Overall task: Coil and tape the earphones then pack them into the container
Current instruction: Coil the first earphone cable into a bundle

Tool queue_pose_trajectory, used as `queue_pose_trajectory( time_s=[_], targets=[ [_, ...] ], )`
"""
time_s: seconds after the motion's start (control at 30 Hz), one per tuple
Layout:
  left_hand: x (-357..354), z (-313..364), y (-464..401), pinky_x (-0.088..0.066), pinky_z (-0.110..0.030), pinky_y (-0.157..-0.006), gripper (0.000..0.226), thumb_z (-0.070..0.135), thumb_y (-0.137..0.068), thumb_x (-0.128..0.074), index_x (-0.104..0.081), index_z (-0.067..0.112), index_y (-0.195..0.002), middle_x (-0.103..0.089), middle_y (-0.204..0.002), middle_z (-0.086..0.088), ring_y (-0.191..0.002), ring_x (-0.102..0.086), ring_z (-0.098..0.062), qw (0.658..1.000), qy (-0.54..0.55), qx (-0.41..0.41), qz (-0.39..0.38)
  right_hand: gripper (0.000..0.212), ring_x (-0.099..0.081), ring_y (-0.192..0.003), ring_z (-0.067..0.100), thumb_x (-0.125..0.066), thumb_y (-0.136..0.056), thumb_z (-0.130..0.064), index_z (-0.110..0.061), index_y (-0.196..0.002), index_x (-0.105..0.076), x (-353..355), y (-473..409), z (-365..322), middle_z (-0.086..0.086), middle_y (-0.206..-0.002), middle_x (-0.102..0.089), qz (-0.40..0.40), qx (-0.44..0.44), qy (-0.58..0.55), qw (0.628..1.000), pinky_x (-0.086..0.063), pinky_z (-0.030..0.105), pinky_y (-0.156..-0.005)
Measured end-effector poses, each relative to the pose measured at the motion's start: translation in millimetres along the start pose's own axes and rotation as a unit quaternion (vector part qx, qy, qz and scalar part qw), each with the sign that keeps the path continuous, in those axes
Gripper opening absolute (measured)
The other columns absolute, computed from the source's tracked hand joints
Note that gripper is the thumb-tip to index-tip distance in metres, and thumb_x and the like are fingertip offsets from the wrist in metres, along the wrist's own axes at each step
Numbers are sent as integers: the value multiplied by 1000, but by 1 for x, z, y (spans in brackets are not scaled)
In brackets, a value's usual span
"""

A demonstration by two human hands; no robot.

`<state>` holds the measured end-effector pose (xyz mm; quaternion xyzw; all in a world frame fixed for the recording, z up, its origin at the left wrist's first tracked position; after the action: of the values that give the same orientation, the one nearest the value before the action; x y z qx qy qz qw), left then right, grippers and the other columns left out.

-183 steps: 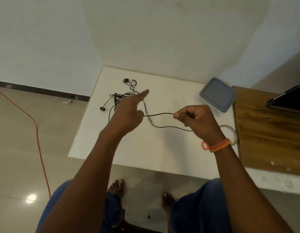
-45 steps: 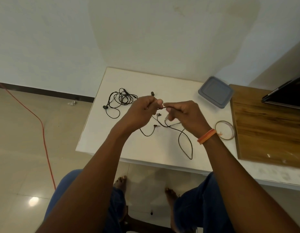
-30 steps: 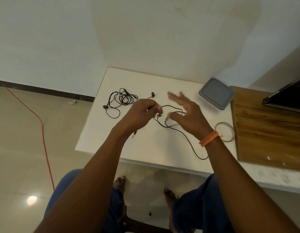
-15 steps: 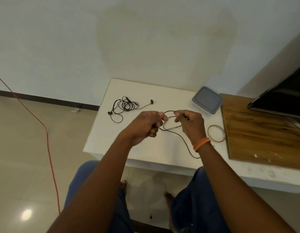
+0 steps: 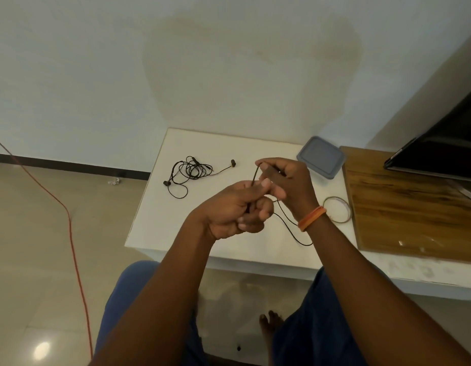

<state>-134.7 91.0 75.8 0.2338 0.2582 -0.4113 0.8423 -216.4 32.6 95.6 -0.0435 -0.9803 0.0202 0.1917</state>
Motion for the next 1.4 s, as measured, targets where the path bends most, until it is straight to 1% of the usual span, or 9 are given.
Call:
queue_pose_trajectory(
  time_s=[0.2, 0.3, 0.47, 0.67, 0.8, 0.9, 1.03, 1.2, 1.4],
  targets=[
    [12, 25, -26, -53, -28, -63, 85, -21, -84, -44, -29, 26, -153, -55, -111, -11, -75, -63, -15, 989, 87, -121, 10, 45, -43, -34, -5, -36, -99, -17, -32, -62, -56, -35, -3, 28, -19, -35, -45, -88, -66, 46, 993, -34, 8, -47],
    [27, 35, -26, -53, -46, -96, 102, -30, -69, -40, -34, 33, -150, -44, -130, -15, -120, -59, -34, 975, 98, -170, 100, 49, -47, -45, -19, -33, -102, -2, -36, -73, -54, -42, 2, 36, -31, -41, -50, -93, -75, 58, 991, -35, 3, -60],
    [74, 52, -9, -39, -35, -111, 90, -22, -80, -37, -37, 37, -147, -43, -144, -4, -135, -45, -20, 926, -86, -200, 308, 28, -41, -46, 14, -54, -93, -9, 1, -70, -65, -55, 5, 37, 1, -55, -61, -160, -109, 17, 981, -29, 18, -41],
    [93, 59, 2, -26, -31, -120, 72, -13, -94, -30, -28, 29, -152, -34, -154, 12, -142, -30, 0, 854, -228, -208, 419, 31, -49, -44, 2, -55, -96, -15, -15, -67, -66, -81, 11, 22, -3, -59, -63, -261, -32, 123, 957, -37, 12, -51],
    [95, 52, -9, -28, -6, -106, 89, -16, -93, -28, 10, 36, -154, -11, -155, 22, -142, -30, -1, 844, -332, -171, 384, 21, -61, -58, 9, -61, -92, -21, -13, -75, -70, -73, 4, 21, 3, -66, -67, -245, 29, 231, 941, -53, 35, -63],
    [105, 30, -20, -35, 2, -89, 81, -4, -100, -36, 11, 36, -153, -27, -154, 11, -115, -42, 26, 852, -393, -96, 331, 9, -62, -65, 8, -67, -87, -21, -20, -84, -75, -54, -4, 21, -9, -69, -68, -217, 45, 230, 948, -53, 36, -66],
    [109, -1, -22, -58, -45, -88, 50, 36, -105, -37, -35, 12, -149, -62, -129, -15, -93, -73, -29, 907, -305, -17, 290, 5, -66, -74, 5, -75, -82, -18, -19, -86, -78, -25, -13, 11, -11, -77, -72, -164, 63, 174, 969, -50, 23, -71],
    [73, -12, -25, -58, -51, -85, 95, 78, -79, -6, -58, 15, -128, -74, -105, -14, -63, -71, -34, 950, -234, 37, 201, 3, -63, -71, 1, -76, -82, -17, -17, -85, -78, -14, -14, -2, -11, -76, -71, -113, 114, 158, 974, -44, 9, -64],
    [52, -28, -33, -39, -47, -106, 110, 87, -76, -12, -57, 3, -132, -69, -111, -26, -107, -64, -47, 985, -116, 103, 81, 5, -58, -59, 2, -80, -78, -18, -16, -77, -76, -7, -17, 0, -8, -70, -70, -94, 94, 116, 984, -41, 10, -58]
  ],
)
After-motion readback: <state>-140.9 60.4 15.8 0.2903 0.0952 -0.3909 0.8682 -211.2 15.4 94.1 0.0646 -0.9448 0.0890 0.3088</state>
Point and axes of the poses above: each hand's wrist, its own y-axis away from the middle knuckle, its own x-axis out of the back of the hand, z = x × y, the point moved 10 cm from there along -y, towards the middle knuckle
